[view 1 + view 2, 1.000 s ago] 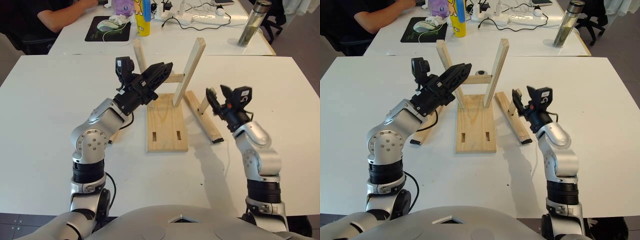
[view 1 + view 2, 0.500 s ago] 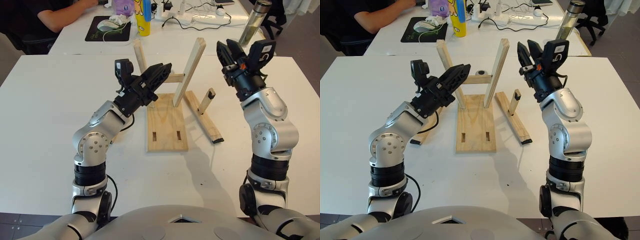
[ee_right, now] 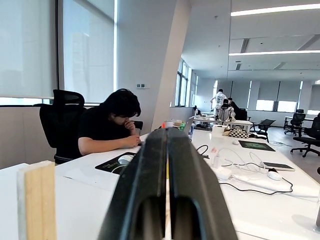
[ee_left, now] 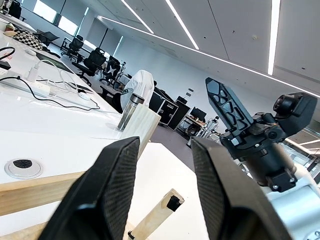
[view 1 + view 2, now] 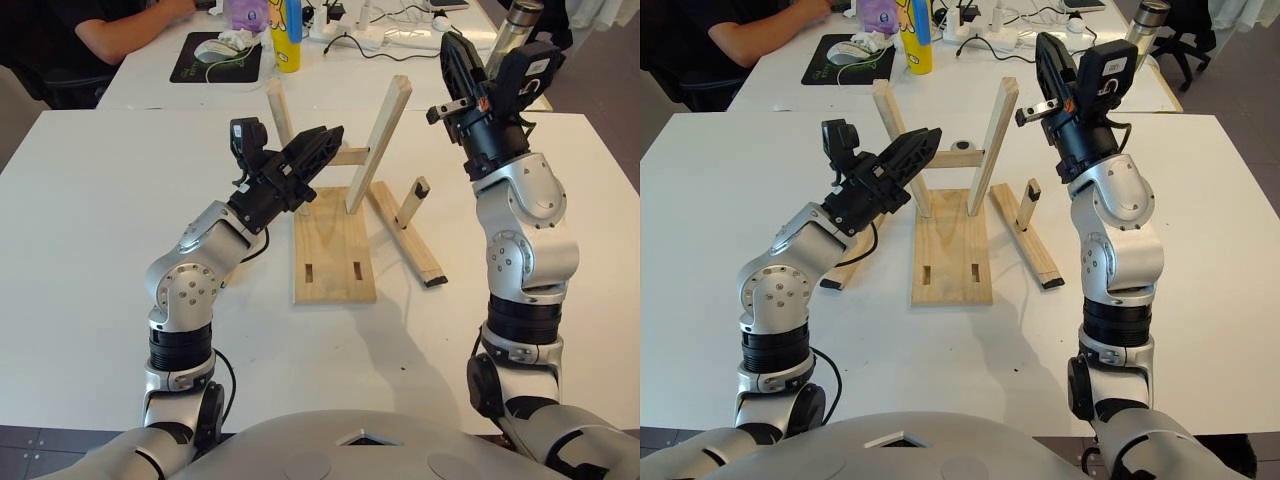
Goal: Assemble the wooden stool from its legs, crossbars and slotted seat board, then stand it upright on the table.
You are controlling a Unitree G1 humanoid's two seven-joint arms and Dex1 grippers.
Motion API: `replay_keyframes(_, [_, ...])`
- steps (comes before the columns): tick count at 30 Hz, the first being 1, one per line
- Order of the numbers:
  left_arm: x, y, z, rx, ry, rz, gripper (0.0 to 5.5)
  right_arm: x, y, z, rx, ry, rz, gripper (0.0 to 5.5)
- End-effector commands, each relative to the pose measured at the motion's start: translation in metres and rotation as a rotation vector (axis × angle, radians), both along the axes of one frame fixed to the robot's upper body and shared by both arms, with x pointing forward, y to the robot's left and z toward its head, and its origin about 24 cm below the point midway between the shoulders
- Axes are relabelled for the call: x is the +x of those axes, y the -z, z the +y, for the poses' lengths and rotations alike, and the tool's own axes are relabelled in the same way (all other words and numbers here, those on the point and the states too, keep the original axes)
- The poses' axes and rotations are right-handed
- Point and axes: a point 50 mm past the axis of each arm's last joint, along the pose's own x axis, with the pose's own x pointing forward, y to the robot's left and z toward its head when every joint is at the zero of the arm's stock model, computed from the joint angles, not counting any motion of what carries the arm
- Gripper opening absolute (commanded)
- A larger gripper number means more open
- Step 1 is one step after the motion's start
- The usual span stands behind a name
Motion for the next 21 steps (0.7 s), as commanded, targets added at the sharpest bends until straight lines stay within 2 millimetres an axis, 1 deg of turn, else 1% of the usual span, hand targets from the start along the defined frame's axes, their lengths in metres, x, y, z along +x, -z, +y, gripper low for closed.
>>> replay_keyframes(1, [0.002, -0.005, -0.003, 0.008, 0.015, -0.020, 1.90, -0.005, 0.115, -0.002, -0.010, 0.078, 0.520, 0.03])
replay_keyframes(2, [0.003, -0.006, -0.003, 0.006, 0.022, -0.021, 1.90, -0.014, 0.135, -0.003, 0.016, 0.101, 0.606, 0.03])
replay_keyframes(3, [0.004, -0.007, -0.003, 0.003, 0.026, -0.023, 1.90, -0.020, 0.145, -0.004, 0.012, 0.122, 0.633, 0.03])
replay_keyframes(4, [0.004, -0.008, -0.002, 0.005, 0.027, -0.024, 1.90, -0.022, 0.145, -0.002, 0.030, 0.118, 0.633, 0.03])
replay_keyframes(7, [0.003, -0.006, -0.001, 0.011, 0.025, -0.022, 1.90, -0.013, 0.125, -0.001, 0.027, 0.103, 0.552, 0.03])
replay_keyframes(9, [0.003, -0.006, -0.001, 0.011, 0.023, -0.020, 1.90, -0.008, 0.116, 0.000, 0.019, 0.093, 0.521, 0.03])
replay_keyframes(11, [0.003, -0.005, -0.001, 0.008, 0.022, -0.019, 1.90, -0.006, 0.113, 0.001, 0.009, 0.083, 0.512, 0.03])
replay_keyframes(18, [0.003, -0.005, -0.002, 0.006, 0.022, -0.022, 1.90, -0.001, 0.114, 0.000, -0.003, 0.082, 0.514, 0.03])
replay_keyframes(19, [0.004, -0.005, -0.002, 0.006, 0.022, -0.022, 1.90, -0.001, 0.110, 0.000, -0.003, 0.080, 0.494, 0.03])
replay_keyframes(21, [0.003, -0.005, -0.002, 0.005, 0.017, -0.022, 1.90, 0.002, 0.095, 0.000, 0.029, 0.063, 0.410, 0.03])
